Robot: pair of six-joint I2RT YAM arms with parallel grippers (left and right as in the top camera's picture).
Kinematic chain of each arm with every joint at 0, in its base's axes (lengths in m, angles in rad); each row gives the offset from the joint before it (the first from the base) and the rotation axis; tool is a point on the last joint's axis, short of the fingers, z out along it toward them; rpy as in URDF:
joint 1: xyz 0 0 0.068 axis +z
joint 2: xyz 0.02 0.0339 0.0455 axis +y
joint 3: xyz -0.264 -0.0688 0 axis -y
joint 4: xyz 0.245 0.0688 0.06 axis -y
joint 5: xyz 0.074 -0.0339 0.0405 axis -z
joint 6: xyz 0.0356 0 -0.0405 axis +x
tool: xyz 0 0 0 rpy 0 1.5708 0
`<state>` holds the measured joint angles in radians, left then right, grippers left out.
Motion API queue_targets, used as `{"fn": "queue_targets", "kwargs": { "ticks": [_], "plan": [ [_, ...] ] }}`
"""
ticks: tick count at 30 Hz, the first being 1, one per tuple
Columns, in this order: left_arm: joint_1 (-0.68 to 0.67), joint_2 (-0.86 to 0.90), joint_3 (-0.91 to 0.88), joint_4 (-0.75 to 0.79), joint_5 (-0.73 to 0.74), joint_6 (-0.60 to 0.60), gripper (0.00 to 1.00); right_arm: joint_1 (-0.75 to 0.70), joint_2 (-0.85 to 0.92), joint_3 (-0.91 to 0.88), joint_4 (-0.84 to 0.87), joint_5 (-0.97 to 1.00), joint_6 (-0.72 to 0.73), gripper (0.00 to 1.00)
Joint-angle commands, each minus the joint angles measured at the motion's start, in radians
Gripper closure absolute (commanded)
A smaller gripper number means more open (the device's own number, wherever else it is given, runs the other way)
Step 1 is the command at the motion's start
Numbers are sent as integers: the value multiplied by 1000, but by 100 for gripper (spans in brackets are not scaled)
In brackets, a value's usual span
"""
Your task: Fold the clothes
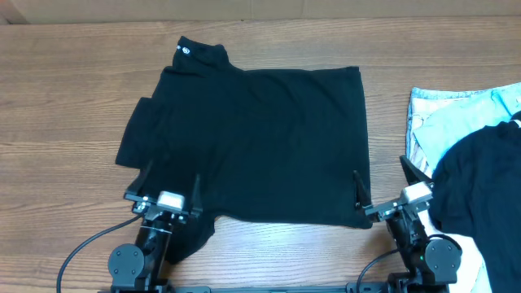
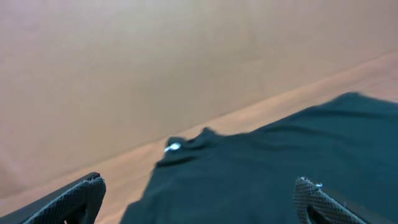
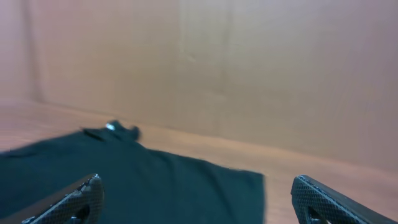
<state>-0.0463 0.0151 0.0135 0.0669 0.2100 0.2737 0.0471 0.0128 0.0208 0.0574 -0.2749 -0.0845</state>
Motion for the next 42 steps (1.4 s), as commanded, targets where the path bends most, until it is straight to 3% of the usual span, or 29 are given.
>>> {"fn": "queue_targets", "kwargs": {
  "ticks": [1,5,8,14,21,25,31,32,33,35,37,39,42],
  "plan": [
    [-6,-11,69,13,79,26,0,-2,-10,70,7,-86,104,0],
    [-6,0,182,-5,29,17,0,-2,1,196,-79,-85,168,0],
    [-6,66,309,-102,-35,-80,0,-2,52,309,-236,-86,168,0],
    [-6,367,680,-483,-26,-114,0,-2,307,579,-650,-86,229,0],
    [-6,729,1037,-903,50,-121,1,-2,700,824,-929,-150,306,0],
    [-6,877,1109,-1069,72,-113,0,-2,901,885,-965,-231,299,0],
    [-6,997,1112,-1157,158,-133,0,-2,1130,887,-972,-329,298,0],
    [-6,1018,1112,-1163,175,-132,0,-2,1162,887,-971,-329,298,11],
    [-6,1038,1112,-1168,190,-133,0,-2,1196,887,-969,-329,297,16],
    [-6,1082,1112,-1192,245,-133,0,-3,1246,887,-969,-312,295,18],
    [-6,1126,1112,-1223,296,-132,0,-3,1288,887,-990,-212,335,15],
    [-6,1168,1112,-1251,332,-143,0,-3,1324,887,-1047,-18,439,0],
    [-6,1228,1112,-1263,389,-208,0,-4,1386,879,-1161,174,597,2]
  ]
}}
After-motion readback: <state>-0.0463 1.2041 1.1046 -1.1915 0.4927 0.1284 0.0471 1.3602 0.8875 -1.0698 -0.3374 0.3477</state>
